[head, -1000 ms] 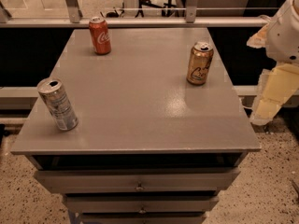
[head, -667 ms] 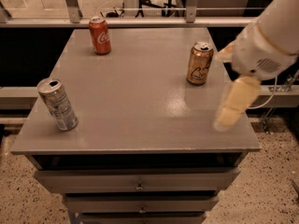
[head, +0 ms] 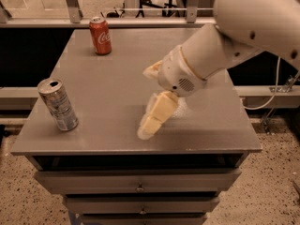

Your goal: Knock redbull can over

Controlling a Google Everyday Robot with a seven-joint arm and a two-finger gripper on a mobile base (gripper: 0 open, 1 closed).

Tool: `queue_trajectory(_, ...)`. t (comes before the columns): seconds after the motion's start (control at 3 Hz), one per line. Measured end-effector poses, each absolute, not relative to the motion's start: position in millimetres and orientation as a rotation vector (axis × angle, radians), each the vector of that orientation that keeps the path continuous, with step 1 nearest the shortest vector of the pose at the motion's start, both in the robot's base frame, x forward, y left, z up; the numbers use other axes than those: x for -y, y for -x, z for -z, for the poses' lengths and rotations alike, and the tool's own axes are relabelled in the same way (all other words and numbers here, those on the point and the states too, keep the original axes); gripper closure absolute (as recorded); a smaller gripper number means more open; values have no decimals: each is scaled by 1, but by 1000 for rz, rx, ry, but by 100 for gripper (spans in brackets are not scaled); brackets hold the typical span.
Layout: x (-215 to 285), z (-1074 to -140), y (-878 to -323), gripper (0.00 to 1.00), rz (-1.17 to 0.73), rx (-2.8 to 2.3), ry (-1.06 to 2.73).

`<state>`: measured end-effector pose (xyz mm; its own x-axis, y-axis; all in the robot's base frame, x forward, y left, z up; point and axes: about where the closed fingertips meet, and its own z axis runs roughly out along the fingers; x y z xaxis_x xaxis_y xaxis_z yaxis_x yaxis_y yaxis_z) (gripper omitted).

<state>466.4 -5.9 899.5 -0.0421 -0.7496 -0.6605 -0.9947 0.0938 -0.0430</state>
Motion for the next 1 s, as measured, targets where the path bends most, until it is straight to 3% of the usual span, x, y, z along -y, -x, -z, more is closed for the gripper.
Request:
queue_trajectory(0.33, -90, -907, -462, 0, -824, -1613, 1661)
queue_trajectory(0.67, -151, -910, -460, 0, -927, -1468, 1628)
queue_trajectory(1.0, -177, -904, -468, 0, -948, -1426, 1594)
